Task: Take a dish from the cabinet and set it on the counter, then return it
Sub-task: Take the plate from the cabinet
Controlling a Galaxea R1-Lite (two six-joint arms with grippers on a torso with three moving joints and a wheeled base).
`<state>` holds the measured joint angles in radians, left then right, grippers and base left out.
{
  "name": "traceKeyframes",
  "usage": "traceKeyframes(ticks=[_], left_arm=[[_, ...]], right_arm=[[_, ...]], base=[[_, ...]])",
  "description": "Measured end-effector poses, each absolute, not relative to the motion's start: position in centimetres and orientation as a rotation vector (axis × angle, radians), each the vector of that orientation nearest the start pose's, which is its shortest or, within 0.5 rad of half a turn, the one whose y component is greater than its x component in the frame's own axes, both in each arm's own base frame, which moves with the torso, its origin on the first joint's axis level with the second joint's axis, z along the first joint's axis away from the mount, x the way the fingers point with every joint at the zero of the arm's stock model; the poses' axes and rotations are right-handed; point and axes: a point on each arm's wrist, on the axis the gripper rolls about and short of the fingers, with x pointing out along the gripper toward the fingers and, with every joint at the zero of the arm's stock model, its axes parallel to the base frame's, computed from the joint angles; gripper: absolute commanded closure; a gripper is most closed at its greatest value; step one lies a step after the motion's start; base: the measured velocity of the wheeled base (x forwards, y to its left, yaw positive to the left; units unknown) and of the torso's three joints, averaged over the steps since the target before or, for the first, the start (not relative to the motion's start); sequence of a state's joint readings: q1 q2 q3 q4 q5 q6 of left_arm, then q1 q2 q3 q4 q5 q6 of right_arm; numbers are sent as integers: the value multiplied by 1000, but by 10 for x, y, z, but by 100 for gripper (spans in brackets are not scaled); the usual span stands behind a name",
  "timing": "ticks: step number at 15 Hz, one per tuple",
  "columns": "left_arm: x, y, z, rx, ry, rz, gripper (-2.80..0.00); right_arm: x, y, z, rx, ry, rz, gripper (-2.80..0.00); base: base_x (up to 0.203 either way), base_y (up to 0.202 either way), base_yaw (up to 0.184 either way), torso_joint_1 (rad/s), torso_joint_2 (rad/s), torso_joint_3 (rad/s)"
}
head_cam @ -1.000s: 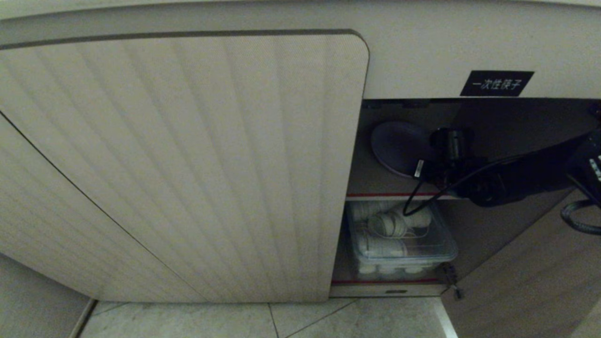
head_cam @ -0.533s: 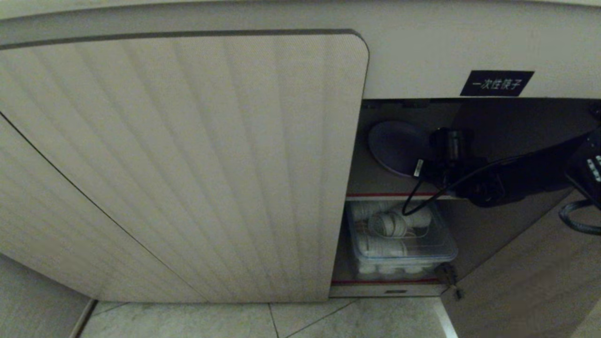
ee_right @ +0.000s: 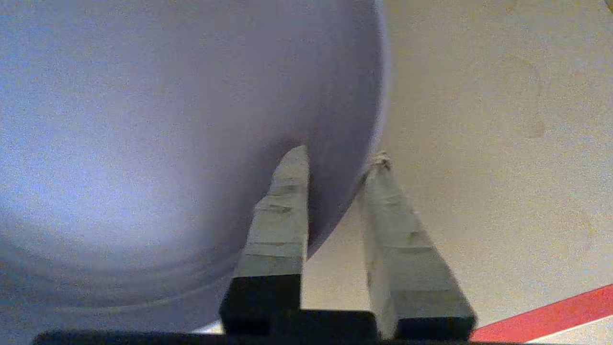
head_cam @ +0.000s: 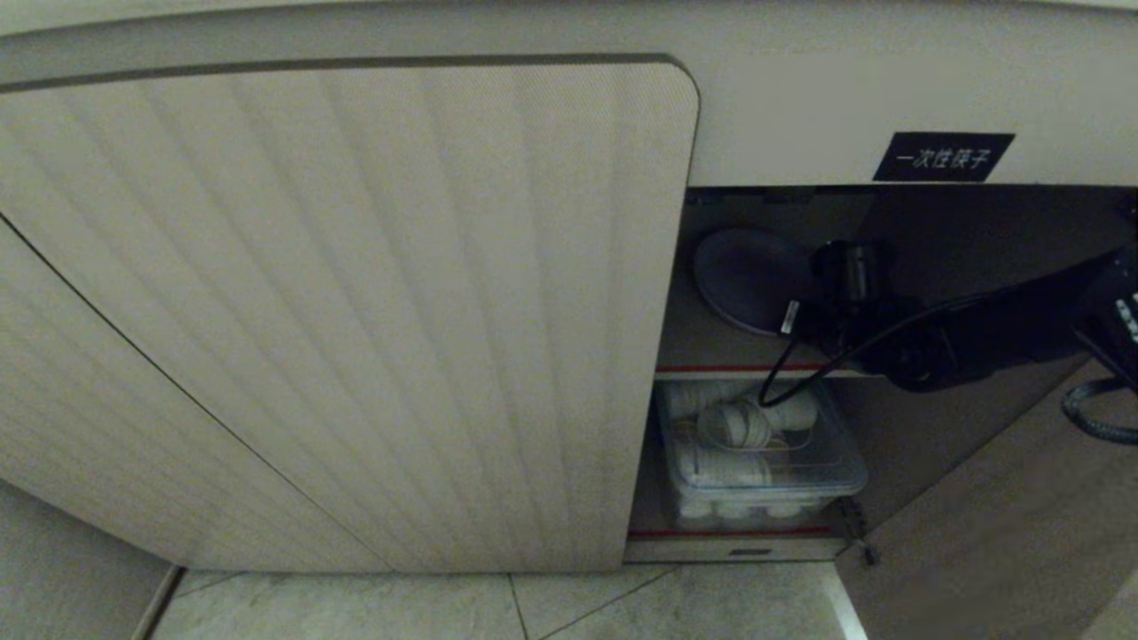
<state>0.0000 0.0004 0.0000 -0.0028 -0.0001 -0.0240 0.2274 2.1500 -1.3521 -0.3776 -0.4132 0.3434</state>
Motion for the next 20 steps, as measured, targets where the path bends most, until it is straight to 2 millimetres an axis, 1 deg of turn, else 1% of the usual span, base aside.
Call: traceKeyframes(ticks=[12,20], left_arm=[[-23,0,76,-24,-2,0,0],[-23,0,76,-24,-2,0,0]], right_arm=[[420,89,147,212,331,-246,0],[419,90,149,216,323,-239,0]], base=[[0,0,0,0,0,0],[0,0,0,0,0,0]])
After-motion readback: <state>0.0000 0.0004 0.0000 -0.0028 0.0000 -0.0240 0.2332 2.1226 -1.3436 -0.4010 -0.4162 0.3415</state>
